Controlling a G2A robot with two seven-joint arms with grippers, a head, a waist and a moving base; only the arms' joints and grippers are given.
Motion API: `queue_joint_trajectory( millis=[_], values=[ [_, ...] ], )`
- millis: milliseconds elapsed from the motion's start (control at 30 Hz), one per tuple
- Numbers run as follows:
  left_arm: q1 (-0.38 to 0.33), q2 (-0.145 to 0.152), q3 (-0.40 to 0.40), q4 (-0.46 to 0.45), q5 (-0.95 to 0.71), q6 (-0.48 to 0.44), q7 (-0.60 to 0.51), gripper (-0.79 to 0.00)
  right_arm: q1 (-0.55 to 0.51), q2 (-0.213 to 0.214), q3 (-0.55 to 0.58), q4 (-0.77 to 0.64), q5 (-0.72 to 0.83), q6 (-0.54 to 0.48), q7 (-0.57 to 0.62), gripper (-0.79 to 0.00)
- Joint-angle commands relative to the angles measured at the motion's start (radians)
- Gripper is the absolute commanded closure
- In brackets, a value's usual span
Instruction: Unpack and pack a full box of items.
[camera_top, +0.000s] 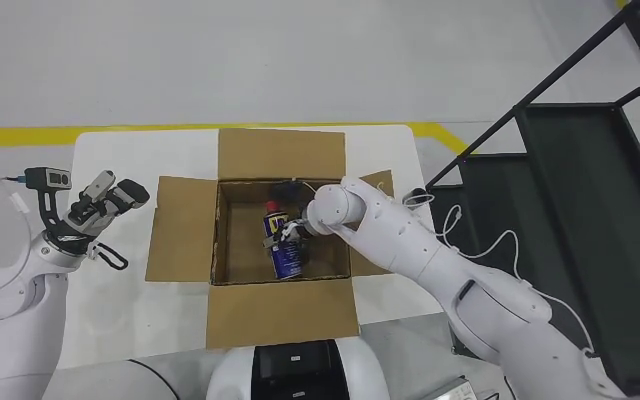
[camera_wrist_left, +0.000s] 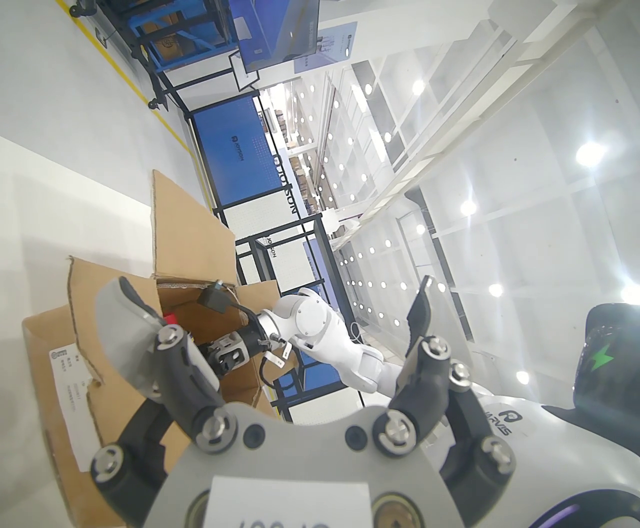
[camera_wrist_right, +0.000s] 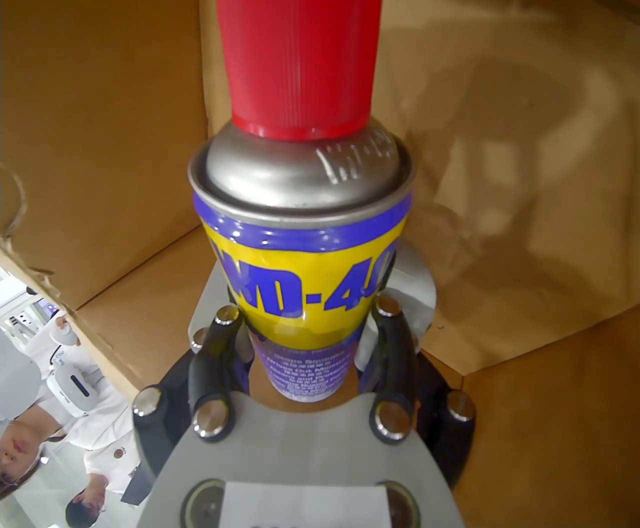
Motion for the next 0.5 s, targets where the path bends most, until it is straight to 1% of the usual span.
queue_joint_trajectory(
  millis=[0, 167, 233, 333, 433, 467],
  values=[
    [0.000, 0.000, 0.000, 0.000, 0.000, 0.000, 0.000, -0.785, 0.010, -0.014, -0.009, 0.030, 0.011, 0.006, 0.005, -0.785],
    [0.000, 0.000, 0.000, 0.000, 0.000, 0.000, 0.000, -0.785, 0.026, -0.036, -0.013, 0.067, 0.024, -0.012, 0.001, -0.785],
    [0.000, 0.000, 0.000, 0.000, 0.000, 0.000, 0.000, -0.785, 0.022, -0.035, -0.001, 0.062, 0.032, -0.029, -0.002, -0.785],
    [0.000, 0.000, 0.000, 0.000, 0.000, 0.000, 0.000, -0.785, 0.005, -0.022, 0.027, 0.035, 0.039, -0.047, 0.000, -0.785],
    [0.000, 0.000, 0.000, 0.000, 0.000, 0.000, 0.000, -0.785, -0.031, 0.005, 0.069, -0.038, 0.021, -0.061, -0.001, -0.785],
    [0.000, 0.000, 0.000, 0.000, 0.000, 0.000, 0.000, -0.785, -0.055, 0.022, 0.096, -0.082, 0.011, -0.062, -0.002, -0.785]
  ],
)
